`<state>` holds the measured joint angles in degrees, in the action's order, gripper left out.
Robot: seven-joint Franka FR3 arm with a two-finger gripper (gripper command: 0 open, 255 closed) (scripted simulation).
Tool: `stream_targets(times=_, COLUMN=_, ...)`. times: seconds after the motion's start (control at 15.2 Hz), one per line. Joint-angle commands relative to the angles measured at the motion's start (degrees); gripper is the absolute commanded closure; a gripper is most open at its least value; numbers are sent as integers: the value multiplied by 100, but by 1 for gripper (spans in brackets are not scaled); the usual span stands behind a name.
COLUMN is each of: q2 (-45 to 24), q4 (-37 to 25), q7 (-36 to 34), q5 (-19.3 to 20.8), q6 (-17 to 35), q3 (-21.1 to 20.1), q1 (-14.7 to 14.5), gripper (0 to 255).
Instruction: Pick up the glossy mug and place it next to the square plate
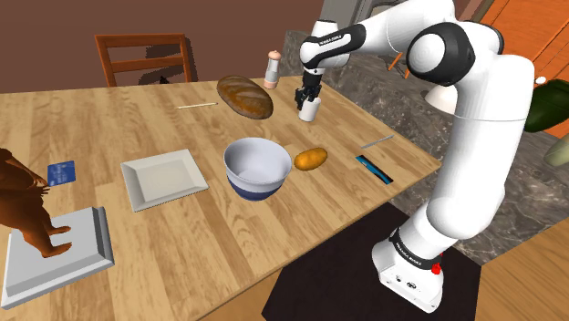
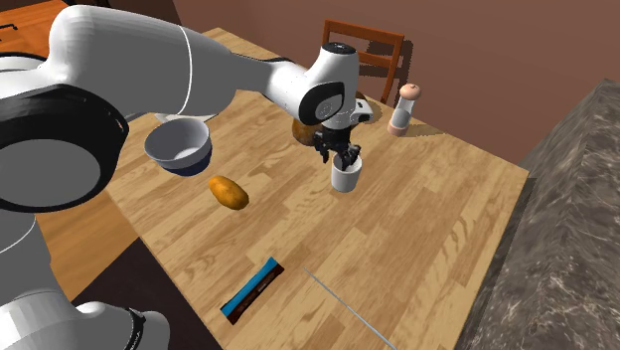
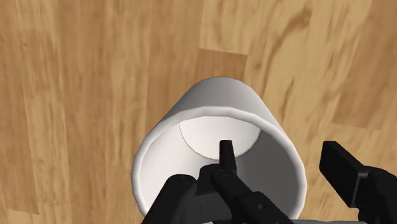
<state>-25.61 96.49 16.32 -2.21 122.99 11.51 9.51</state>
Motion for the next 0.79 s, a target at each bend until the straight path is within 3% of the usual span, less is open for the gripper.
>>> stream_targets(times=0.0, q2=0, q4=0, q7=0, q5=0, q6=0, q3=0, q1=0, gripper=255)
stream_targets(times=0.73, q2=97, q4=-93, q7=-5, q5=20, q6=-189, q3=11, q1=-7, gripper=255)
